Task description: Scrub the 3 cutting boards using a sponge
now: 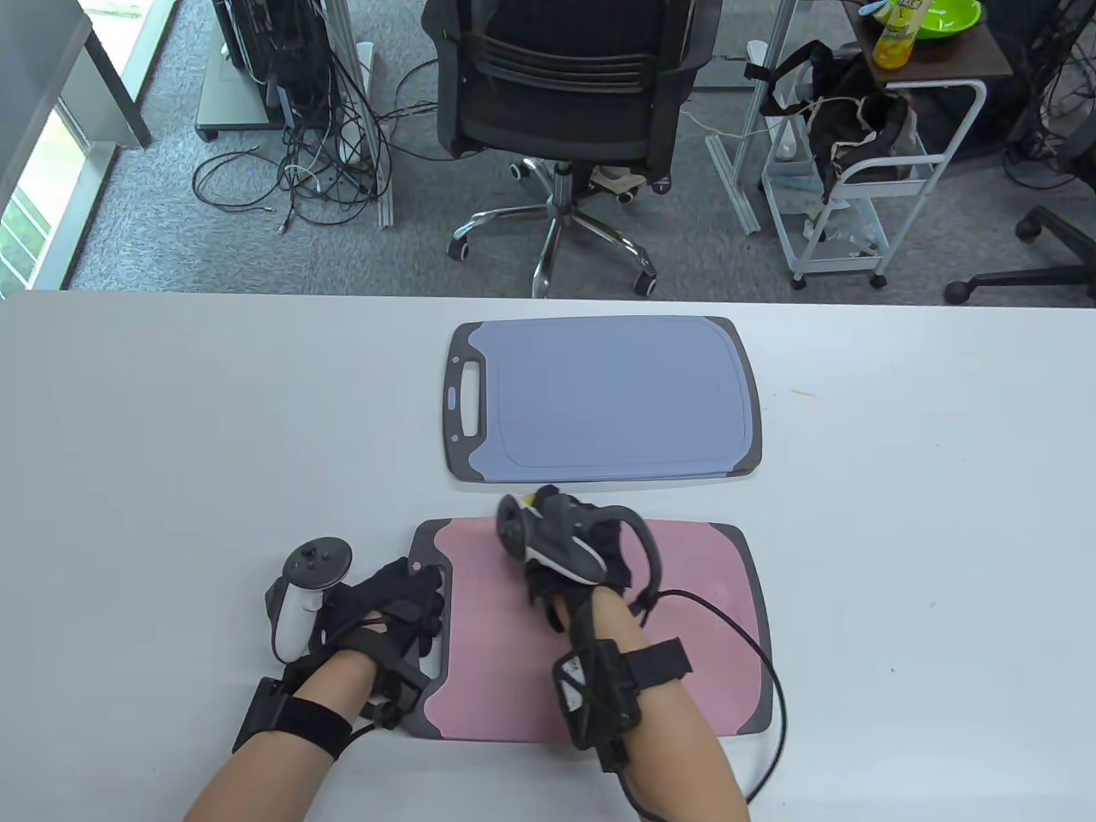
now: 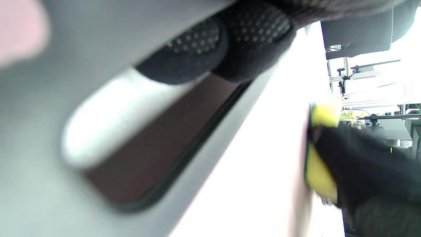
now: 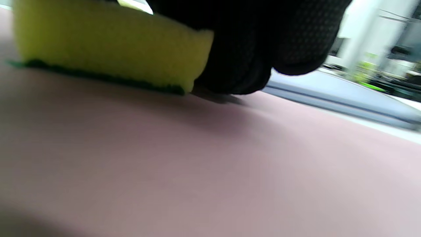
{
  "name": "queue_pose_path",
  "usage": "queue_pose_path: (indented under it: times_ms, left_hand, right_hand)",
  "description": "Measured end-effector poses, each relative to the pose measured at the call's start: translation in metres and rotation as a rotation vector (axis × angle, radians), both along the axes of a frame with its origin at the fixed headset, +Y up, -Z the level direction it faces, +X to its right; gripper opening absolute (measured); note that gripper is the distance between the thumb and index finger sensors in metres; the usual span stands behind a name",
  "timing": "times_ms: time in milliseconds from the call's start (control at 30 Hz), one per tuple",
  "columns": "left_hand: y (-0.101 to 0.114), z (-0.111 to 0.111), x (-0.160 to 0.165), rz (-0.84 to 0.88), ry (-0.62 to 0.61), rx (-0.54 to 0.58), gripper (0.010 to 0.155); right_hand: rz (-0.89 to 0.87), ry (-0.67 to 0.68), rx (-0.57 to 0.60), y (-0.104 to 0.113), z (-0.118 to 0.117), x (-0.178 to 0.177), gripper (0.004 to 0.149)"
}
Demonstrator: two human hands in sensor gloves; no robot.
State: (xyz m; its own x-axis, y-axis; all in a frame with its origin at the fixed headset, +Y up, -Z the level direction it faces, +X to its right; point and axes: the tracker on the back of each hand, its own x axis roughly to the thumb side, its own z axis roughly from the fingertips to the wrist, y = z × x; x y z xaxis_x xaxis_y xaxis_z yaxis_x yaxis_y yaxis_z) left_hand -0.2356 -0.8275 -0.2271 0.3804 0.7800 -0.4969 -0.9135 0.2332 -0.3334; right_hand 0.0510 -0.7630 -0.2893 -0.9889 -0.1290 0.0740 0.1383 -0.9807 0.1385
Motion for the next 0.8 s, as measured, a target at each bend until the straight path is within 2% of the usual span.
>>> queue_pose_path:
  times_ms: [33, 167, 233, 267, 333, 400, 467, 533, 600, 667, 700, 767, 800]
  left_hand:
    - [0.000, 0.000, 0.000, 0.002, 0.001, -0.001, 0.052]
    - [0.000, 0.000, 0.001, 0.007, 0.007, -0.005, 0.052]
    - [0.000, -0.001, 0.005, 0.006, 0.008, -0.006, 0.052]
    - [0.000, -0.001, 0.006, 0.007, 0.008, -0.006, 0.052]
    - [0.000, -0.001, 0.008, 0.005, 0.012, -0.006, 0.052]
    - [0.000, -0.001, 0.009, 0.007, 0.014, -0.007, 0.052]
    - [0.000, -0.001, 0.009, 0.011, 0.016, -0.009, 0.052]
    - [0.000, -0.001, 0.008, 0.023, 0.016, -0.017, 0.052]
    - [-0.001, -0.001, 0.007, 0.048, 0.018, -0.036, 0.052]
    - [-0.001, -0.001, 0.006, 0.053, 0.019, -0.041, 0.052]
    - [-0.001, -0.001, 0.007, 0.052, 0.020, -0.041, 0.052]
    - [-0.002, -0.001, 0.006, 0.048, 0.020, -0.039, 0.052]
    - [-0.002, -0.001, 0.006, 0.045, 0.020, -0.037, 0.052]
  right_hand:
    - [-0.011, -0.094, -0.010, -0.002, 0.004, 0.039, 0.073]
    - [-0.022, -0.406, -0.018, -0.009, 0.025, 0.157, 0.072]
    - [-0.062, -0.532, -0.077, -0.011, 0.036, 0.188, 0.073]
    - [-0.094, -0.524, -0.064, -0.010, 0.037, 0.189, 0.073]
    - [-0.125, -0.422, 0.007, -0.008, 0.034, 0.169, 0.073]
    - [-0.114, -0.249, 0.002, -0.005, 0.027, 0.127, 0.073]
    - [-0.150, -0.029, -0.008, 0.000, 0.027, 0.055, 0.073]
    - [-0.143, 0.143, -0.036, 0.004, 0.033, 0.002, 0.073]
    - [-0.108, 0.350, -0.036, 0.009, 0.050, -0.060, 0.073]
    - [-0.101, 0.463, -0.008, 0.009, 0.059, -0.086, 0.073]
    - [-0.092, 0.462, 0.017, 0.009, 0.063, -0.092, 0.073]
    - [-0.071, 0.448, 0.020, 0.009, 0.063, -0.084, 0.072]
    - [-0.096, 0.394, 0.020, 0.008, 0.061, -0.071, 0.072]
